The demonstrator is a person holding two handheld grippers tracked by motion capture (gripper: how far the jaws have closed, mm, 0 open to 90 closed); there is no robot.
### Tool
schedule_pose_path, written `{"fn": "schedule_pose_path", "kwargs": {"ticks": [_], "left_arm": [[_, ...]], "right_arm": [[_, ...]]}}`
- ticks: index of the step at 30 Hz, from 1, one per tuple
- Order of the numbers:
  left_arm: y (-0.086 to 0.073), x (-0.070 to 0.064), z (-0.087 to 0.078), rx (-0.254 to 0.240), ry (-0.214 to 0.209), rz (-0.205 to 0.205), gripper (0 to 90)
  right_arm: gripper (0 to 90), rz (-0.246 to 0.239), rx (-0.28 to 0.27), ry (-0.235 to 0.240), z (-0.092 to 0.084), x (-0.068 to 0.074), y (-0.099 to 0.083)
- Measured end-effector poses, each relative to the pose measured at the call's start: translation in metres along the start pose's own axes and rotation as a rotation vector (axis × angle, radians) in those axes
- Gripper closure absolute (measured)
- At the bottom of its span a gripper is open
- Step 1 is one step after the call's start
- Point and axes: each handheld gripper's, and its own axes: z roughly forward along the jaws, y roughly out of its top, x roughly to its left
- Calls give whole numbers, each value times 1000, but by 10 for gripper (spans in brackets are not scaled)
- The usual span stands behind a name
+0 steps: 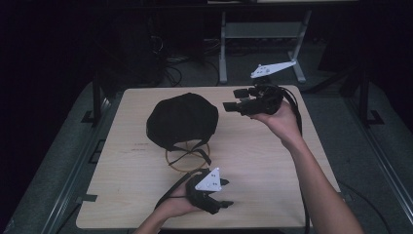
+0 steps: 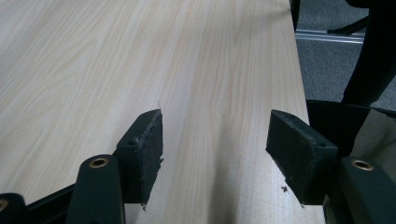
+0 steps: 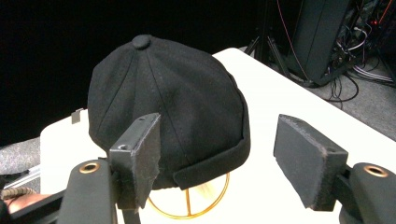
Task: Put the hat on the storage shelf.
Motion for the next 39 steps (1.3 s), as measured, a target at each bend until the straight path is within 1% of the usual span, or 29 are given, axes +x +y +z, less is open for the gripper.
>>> {"fn": "schedule_pose_path", "kwargs": {"ticks": [2,5,9,15,21,24,25,32,35,39], "left_arm": [[0,0,0,-3,0,-3,360],[0,1,0,2,4,6,360],[0,1,0,1,4,2,360],[0,0,2,0,1,0,360],[0,0,2,11,1,9,360],[-1,0,3,5,1,1,360],[-1,1,2,12,2,8,360],[-1,0,3,13,0,6,360],[-1,1,3,13,0,5,360],[-1,1,4,15,0,9,361]], "right_arm": [[305,-2,7,-1,-2,-1,-1],[304,1,4,-6,-4,-1,-4],[301,5,6,-12,-9,-3,-8],[295,18,16,-22,-16,-7,-18],[293,27,7,-33,-24,-10,-28],[288,28,12,-37,-28,-10,-33],[288,25,12,-42,-29,-10,-35],[284,41,12,-52,-36,-12,-47],[283,36,13,-59,-39,-12,-52],[281,49,13,-64,-43,-12,-60]]}}
